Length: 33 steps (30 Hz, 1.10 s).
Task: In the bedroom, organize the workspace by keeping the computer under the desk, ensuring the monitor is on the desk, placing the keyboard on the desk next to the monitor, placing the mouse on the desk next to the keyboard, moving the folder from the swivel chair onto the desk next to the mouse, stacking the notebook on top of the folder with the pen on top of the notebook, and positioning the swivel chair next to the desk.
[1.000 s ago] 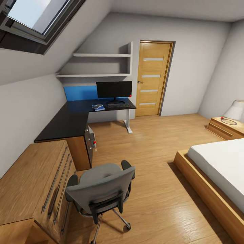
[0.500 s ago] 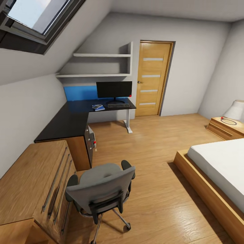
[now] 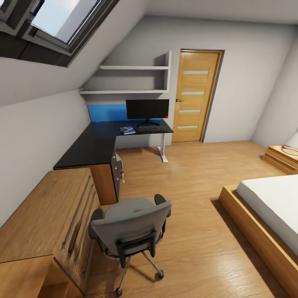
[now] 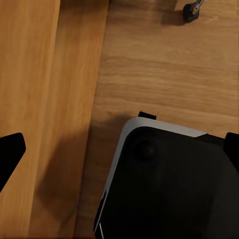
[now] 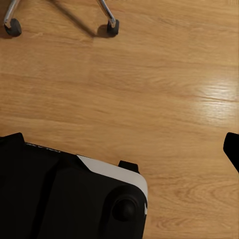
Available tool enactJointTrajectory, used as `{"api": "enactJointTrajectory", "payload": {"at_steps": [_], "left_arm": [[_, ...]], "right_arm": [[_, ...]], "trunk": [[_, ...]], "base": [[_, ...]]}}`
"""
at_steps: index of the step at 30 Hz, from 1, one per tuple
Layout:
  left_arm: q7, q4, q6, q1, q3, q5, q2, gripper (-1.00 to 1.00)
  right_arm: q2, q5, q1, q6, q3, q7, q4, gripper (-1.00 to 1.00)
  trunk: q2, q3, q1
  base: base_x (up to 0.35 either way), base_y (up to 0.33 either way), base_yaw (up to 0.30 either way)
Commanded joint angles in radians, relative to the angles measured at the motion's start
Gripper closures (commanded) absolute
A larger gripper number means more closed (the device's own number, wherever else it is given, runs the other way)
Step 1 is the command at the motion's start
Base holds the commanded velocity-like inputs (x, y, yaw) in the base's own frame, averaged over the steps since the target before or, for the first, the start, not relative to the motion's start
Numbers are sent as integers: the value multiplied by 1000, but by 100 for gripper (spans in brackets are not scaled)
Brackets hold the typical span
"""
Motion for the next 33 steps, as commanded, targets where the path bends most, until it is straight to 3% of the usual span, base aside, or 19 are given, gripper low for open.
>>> {"api": "enactJointTrajectory", "payload": {"at_steps": [1, 21, 33], "left_arm": [[7, 0, -3, -1, -9, 3, 0, -100], [7, 0, -4, -1, -8, 3, -1, -100], [7, 0, -4, -1, -9, 3, -2, -100]], "right_arm": [[1, -9, -1, -4, 9, -3, 2, -100], [2, -9, -1, -2, 9, -2, 2, -100], [2, -8, -1, -1, 9, -1, 2, -100]], "trunk": [[-2, -2, 0], [-2, -9, 0], [-2, -11, 0]], "base": [[-34, 0, 234], [-9, 0, 234], [-206, 0, 51]]}}
